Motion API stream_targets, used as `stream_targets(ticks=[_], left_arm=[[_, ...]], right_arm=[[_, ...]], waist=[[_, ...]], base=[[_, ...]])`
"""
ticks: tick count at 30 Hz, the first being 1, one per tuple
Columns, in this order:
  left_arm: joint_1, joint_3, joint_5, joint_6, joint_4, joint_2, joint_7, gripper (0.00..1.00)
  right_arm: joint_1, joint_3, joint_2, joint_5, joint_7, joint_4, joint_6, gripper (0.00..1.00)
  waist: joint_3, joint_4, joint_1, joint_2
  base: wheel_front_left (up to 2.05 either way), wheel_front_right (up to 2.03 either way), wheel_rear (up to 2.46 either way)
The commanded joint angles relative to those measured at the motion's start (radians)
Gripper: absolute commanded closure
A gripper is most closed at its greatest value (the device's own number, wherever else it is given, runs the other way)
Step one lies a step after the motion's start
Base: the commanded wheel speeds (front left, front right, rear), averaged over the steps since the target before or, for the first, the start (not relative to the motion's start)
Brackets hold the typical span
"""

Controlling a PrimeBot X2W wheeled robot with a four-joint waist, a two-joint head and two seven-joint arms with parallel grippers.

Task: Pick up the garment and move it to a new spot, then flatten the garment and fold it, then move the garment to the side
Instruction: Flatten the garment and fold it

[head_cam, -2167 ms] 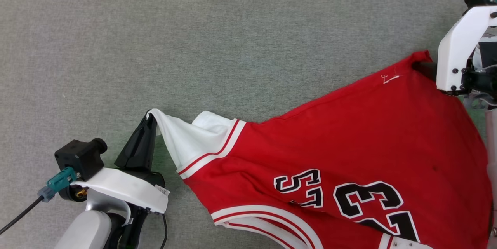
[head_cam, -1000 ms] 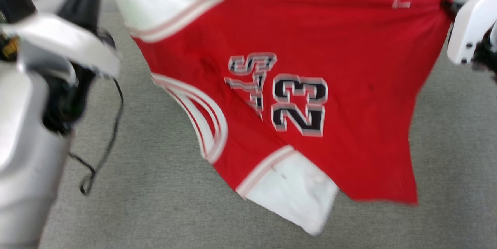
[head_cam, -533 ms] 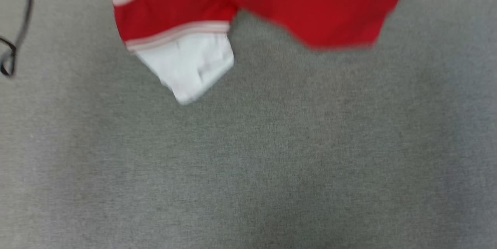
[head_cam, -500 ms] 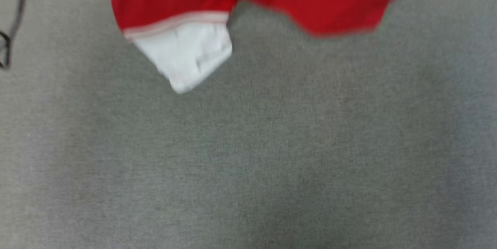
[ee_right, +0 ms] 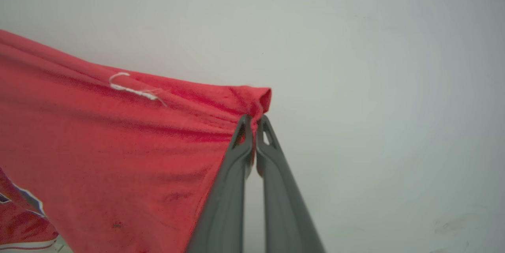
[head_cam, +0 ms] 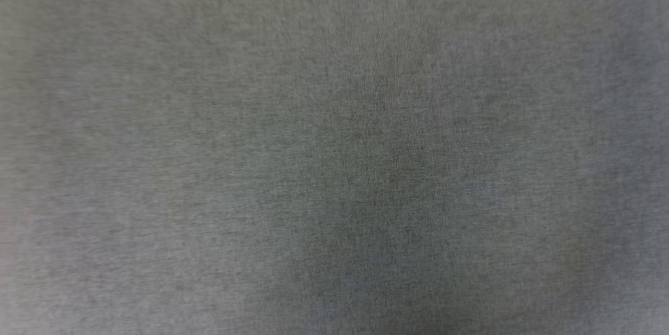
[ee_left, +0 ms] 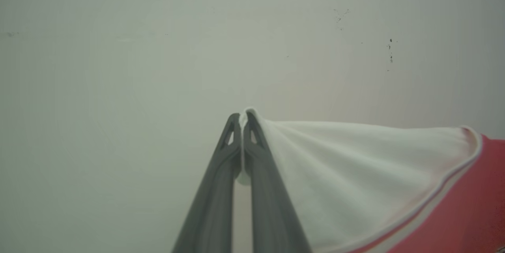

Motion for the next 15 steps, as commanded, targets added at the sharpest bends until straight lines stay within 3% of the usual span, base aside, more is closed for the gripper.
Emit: stream_targets(ticks=[1,6,15], left_arm=[[-0.019,0.008,0.004,0.007,0.007,0.011,0.001,1.00],[-0.003,0.019,-0.021,0.004,0.031,0.003,-0.021,1.00],[0.071,0.007,-0.047,-0.007,0.081,-0.009,-0.043,1.00]], right_arm=[[-0.025,0.002,0.000,-0.008,-0.016,0.011,-0.002,1.00],[-0.081,0.041,-0.001,0.013,-0.104,0.096,-0.002,1.00],[-0.114,0.101,-0.003,0.065,-0.163,0.234,-0.002,1.00]], waist=[[0.057,-0.016,-0.0001,0.0000],[0.124,-0.016,-0.0001,0.0000],[0.159,0.009,-0.0001,0.0000]], base=[[0.00,0.00,0.00],[0.00,0.00,0.00],[0.00,0.00,0.00]])
